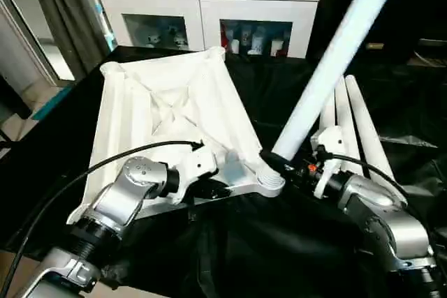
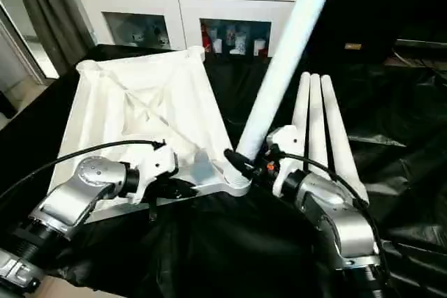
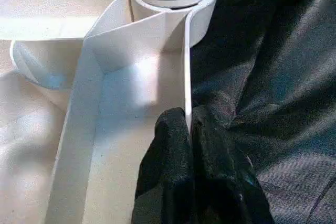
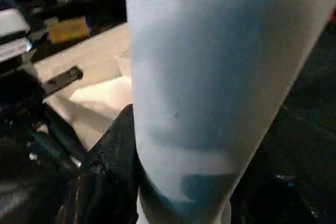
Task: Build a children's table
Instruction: Insert table leg to table base
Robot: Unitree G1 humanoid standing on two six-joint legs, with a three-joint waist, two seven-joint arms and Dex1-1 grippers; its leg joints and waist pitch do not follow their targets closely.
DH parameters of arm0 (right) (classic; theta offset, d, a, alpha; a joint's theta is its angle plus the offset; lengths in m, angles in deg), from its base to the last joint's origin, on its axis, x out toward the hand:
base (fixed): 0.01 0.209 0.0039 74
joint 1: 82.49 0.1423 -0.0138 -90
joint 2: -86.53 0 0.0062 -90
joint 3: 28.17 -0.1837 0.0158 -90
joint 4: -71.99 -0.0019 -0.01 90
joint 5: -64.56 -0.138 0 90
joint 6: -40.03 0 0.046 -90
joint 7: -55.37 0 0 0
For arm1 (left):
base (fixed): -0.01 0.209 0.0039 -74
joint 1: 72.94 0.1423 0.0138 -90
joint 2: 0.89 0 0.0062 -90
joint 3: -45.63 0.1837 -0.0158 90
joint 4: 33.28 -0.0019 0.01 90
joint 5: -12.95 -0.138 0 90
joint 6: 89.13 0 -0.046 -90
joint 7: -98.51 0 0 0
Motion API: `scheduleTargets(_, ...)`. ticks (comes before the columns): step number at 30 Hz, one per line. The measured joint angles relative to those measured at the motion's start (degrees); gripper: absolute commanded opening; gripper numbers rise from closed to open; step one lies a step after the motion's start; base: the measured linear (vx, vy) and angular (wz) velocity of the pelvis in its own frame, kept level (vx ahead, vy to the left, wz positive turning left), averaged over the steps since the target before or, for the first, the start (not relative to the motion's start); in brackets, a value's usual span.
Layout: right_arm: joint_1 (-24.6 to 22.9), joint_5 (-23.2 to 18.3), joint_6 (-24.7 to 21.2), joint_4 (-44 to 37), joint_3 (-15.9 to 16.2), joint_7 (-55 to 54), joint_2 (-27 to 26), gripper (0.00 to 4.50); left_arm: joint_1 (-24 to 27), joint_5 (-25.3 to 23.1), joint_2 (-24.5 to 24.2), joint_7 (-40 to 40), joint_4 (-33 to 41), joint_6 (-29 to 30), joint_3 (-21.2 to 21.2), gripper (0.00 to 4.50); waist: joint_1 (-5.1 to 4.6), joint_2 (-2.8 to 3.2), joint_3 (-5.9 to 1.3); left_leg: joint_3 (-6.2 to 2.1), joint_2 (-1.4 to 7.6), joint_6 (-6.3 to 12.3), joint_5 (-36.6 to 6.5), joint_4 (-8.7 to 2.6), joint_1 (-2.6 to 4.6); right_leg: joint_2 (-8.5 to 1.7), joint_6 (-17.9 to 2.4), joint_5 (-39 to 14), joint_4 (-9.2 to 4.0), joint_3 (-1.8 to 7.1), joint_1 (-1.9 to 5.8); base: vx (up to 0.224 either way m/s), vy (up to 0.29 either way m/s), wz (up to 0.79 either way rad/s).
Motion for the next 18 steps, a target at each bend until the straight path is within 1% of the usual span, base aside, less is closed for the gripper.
scheduleTargets(3,0.79,1.76,-0.18,-0.84,1.5,0.83,1.41,1.88,0.07,-0.04,-0.02,0.05,0.21,0.03,-0.01,0.0,0.05,-0.4,0.01,0.04,0.0,0.0,0.0,-0.04,0.01,0.0,0.0,0.0,-0.02,0.01,0.0,0.0,0.0,0.0)
scheduleTargets(9,2.16,2.88,-0.68,-0.37,3.08,2.59,2.82,1.88,0.71,-0.09,-0.09,0.3,1.04,0.07,-0.03,0.0,0.08,-0.88,-0.08,0.07,0.0,0.0,0.0,-0.05,0.0,0.0,0.0,0.0,-0.16,0.02,0.02,0.0,0.0,0.0)
scheduleTargets(12,2.73,2.97,-0.68,0.46,3.44,3.21,2.97,1.88,0.84,-0.09,-0.19,0.31,1.11,0.08,-0.03,0.0,0.07,-1.14,-0.22,0.07,0.01,0.0,0.0,-0.17,0.02,0.0,0.0,0.0,-0.3,0.0,0.06,0.0,0.0,0.0)
scheduleTargets(14,3.42,2.99,-0.65,1.67,3.56,4.06,2.96,1.88,0.99,-0.08,-0.31,0.31,1.24,0.12,-0.08,0.0,-0.02,-1.19,-0.24,0.08,0.0,0.0,0.0,-0.18,0.02,0.0,0.0,0.01,-0.34,0.01,0.09,0.0,0.0,0.0)
scheduleTargets(18,4.63,2.92,0.61,4.82,3.56,7.12,2.95,1.88,1.24,-0.07,-0.55,0.34,1.44,0.22,-0.09,0.0,-0.26,-1.5,-0.44,0.09,0.0,0.0,0.0,-0.18,0.04,0.0,0.0,0.01,-0.36,0.01,0.1,0.0,0.0,0.0)
